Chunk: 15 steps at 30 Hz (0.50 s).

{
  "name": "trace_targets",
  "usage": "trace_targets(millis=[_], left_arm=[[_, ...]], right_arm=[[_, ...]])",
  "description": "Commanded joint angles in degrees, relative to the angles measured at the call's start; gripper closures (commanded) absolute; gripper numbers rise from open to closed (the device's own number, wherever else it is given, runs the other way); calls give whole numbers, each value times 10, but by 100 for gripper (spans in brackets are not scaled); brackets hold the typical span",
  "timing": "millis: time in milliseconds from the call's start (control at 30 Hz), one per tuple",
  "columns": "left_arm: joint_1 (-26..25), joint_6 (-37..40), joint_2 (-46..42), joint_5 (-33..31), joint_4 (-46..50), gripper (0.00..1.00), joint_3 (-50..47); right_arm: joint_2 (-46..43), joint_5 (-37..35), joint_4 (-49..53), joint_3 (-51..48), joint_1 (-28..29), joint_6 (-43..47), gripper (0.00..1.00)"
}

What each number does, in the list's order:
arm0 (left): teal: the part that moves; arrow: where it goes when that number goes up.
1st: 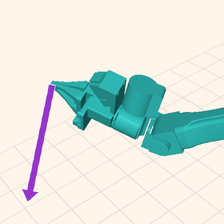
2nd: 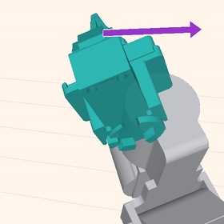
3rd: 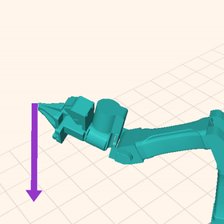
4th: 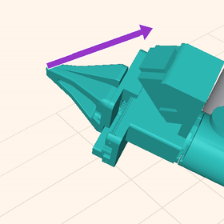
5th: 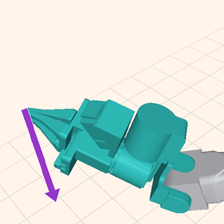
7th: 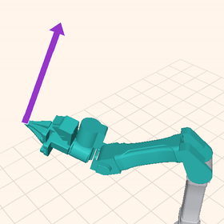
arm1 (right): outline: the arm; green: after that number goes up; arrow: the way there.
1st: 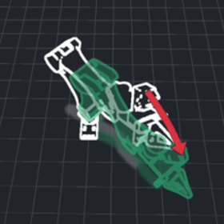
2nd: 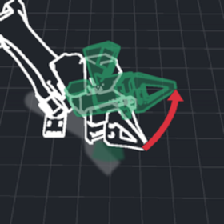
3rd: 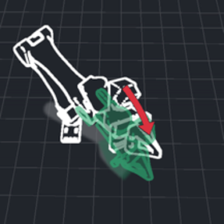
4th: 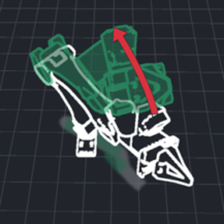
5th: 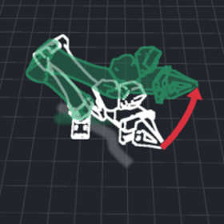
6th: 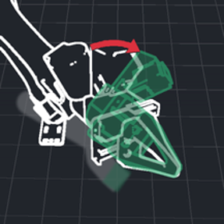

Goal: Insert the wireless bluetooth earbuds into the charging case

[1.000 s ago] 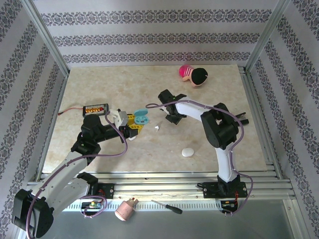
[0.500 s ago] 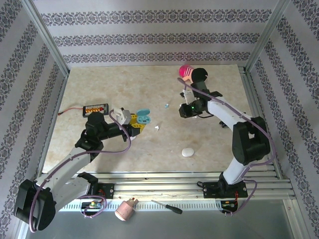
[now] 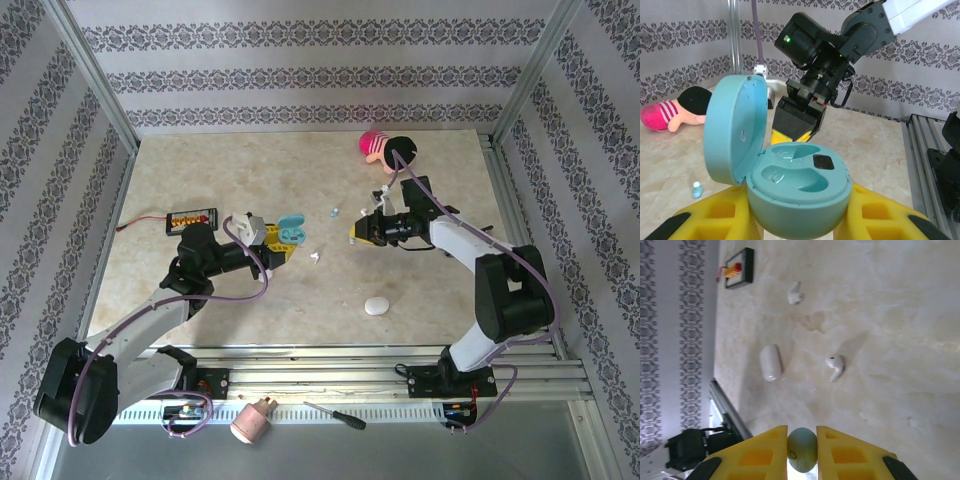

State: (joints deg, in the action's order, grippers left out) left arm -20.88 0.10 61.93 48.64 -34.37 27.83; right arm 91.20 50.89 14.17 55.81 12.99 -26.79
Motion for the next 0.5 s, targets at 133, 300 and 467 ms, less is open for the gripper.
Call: trace_targets(millis=[133,300,467], left_arm=[[6,-32,47,9,-119,70,-12],[6,-24,62,12,-116,70,-2],[5,-25,63,17,-115,70,-1]], right_arm=[[-91,34,-57,-30,17,-118,86],[-120,44,-179,-71,23,-280,89],[-117,60,-224,-90,31,-361,91]])
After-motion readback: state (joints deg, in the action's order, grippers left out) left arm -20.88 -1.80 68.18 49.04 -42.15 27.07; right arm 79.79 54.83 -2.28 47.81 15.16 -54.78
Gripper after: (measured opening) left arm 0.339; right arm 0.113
